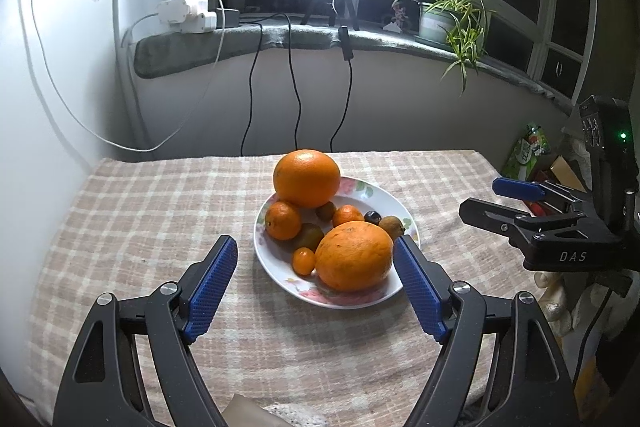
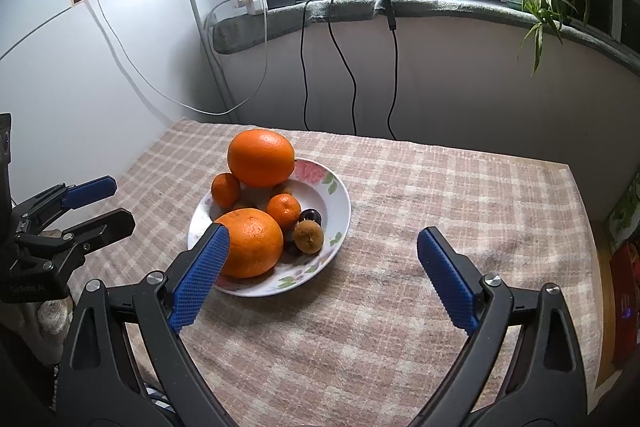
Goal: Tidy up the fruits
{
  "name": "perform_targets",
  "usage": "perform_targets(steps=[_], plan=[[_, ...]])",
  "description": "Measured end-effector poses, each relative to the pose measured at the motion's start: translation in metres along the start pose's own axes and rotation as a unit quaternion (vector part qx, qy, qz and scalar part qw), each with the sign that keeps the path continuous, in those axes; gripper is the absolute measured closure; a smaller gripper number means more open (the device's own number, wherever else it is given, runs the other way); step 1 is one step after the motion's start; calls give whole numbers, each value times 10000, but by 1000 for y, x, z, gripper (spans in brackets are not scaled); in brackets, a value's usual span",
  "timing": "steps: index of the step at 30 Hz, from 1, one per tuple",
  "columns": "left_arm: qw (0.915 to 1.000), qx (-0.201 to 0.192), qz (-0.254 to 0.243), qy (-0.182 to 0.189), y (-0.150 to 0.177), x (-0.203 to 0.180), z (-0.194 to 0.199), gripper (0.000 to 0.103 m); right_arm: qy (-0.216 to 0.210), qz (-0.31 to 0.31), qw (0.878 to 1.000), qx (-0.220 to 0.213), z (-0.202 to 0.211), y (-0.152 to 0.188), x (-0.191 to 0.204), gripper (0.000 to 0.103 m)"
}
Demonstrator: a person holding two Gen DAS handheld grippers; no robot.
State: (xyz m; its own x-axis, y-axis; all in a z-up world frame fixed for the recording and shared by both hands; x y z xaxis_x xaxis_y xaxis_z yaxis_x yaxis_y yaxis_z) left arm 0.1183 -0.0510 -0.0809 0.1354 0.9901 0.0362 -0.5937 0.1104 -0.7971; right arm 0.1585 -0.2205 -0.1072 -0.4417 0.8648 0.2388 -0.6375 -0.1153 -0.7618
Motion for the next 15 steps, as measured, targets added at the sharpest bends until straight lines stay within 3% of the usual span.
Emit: perform_targets(steps=[15], plan=[[9999,-94,-21,-50,-2,0,0,23,39,-66,9999,71,-6,6,-9,6]])
Point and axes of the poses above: each gripper's, at about its wrist camera, not at the fingertips, and z roughly against the way its jaws point, x to its left, y to its underside, the point moved 7 cm from there along -z, roughly the way its jaws point, and after that the axes turned 10 degrees about -y, right-handed, at the moved point
